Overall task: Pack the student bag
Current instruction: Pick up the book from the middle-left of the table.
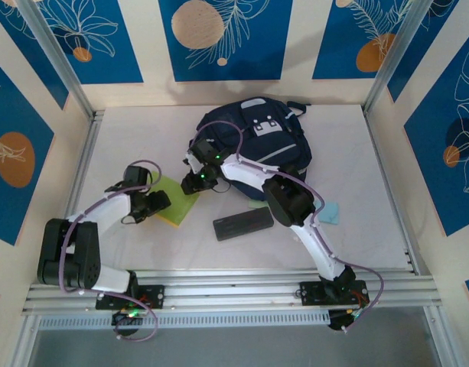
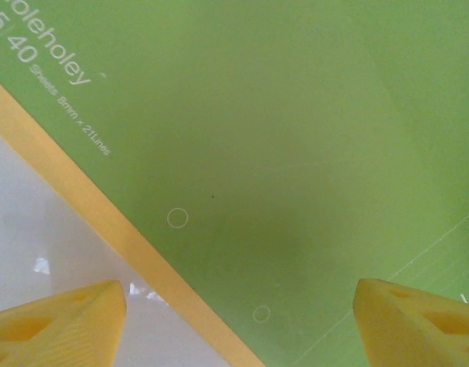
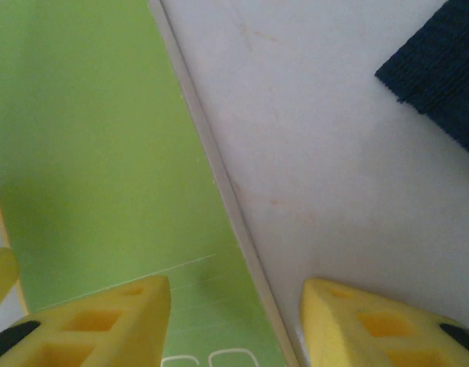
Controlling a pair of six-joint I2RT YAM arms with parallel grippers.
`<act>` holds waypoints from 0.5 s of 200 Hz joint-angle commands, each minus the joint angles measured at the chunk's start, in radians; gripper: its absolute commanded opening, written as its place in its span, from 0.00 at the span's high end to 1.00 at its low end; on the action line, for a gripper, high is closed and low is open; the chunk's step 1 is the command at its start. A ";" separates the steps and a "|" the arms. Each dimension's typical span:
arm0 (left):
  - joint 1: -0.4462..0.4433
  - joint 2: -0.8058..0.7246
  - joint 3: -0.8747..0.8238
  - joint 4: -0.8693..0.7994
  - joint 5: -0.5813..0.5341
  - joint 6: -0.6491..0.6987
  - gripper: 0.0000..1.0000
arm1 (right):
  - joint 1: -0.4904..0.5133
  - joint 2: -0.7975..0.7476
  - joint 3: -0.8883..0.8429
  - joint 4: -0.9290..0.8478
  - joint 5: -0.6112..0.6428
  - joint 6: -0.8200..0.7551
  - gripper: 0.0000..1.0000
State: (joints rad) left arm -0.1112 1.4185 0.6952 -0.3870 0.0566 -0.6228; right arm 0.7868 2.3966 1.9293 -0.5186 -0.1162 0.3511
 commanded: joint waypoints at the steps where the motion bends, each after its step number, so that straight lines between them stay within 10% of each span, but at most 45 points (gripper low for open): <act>1: 0.006 0.028 -0.030 0.062 0.035 -0.047 0.24 | 0.027 0.014 -0.003 -0.042 -0.036 -0.021 0.53; 100: -0.005 0.060 -0.084 0.159 0.058 -0.124 0.37 | 0.043 -0.053 -0.007 0.000 -0.239 0.059 0.63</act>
State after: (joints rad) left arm -0.1047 1.4281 0.6518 -0.3210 0.0349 -0.7277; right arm 0.8047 2.3966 1.9182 -0.5179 -0.2157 0.3786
